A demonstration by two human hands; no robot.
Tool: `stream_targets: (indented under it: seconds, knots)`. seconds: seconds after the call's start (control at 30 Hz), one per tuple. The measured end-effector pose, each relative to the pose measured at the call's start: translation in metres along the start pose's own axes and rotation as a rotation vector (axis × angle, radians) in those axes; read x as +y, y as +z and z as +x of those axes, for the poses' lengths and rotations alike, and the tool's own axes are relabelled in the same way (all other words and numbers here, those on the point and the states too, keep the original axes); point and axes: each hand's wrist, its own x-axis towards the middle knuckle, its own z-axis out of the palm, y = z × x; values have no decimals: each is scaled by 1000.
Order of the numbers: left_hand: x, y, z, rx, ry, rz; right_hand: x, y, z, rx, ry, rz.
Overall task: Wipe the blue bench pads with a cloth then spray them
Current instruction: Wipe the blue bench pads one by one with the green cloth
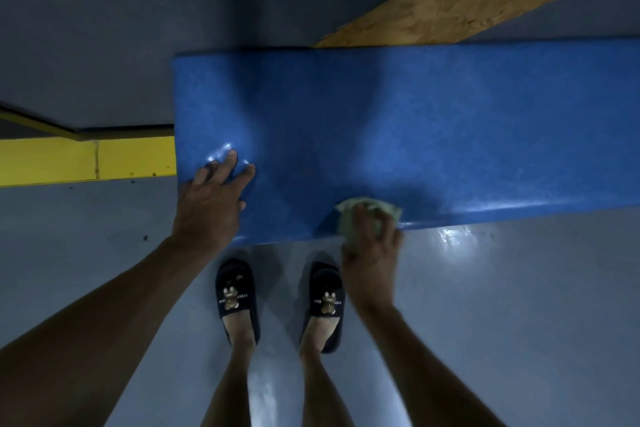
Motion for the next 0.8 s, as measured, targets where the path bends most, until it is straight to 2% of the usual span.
stream_targets:
  seconds: [0.1,0.17,0.23,0.27,0.3,0.37,0.43,0.47,0.57,0.63,0.73,0.8]
  knots:
    - [-5,-5,2,11,58,-3,-58,21,-19,-195,-97,140]
    - [-9,-7,2,14,70,-13,-49,16,-11,-291,-177,166]
    - [-11,-6,1,24,77,-11,-14,-1,-1,-272,-271,120]
    - [-12,-5,1,27,82,-14,10,-13,5,-213,-257,90]
    - [-12,-5,0,33,85,-22,36,-25,10,-142,-173,68]
    - [-11,-3,0,51,94,-33,78,-52,19,-8,137,41]
    - [-11,-3,0,54,90,-35,91,-64,28,67,440,24]
    - [-12,-3,0,48,84,-39,85,-60,31,96,507,25]
    - [-12,-5,0,7,56,-59,28,-20,29,162,410,46]
    - [-12,-10,2,-29,37,-86,-23,13,15,128,331,83]
    - [-18,-21,8,-30,25,-150,-79,33,-6,-66,172,108]
    - [-30,-27,7,-3,45,-230,-75,24,-7,-189,11,93]
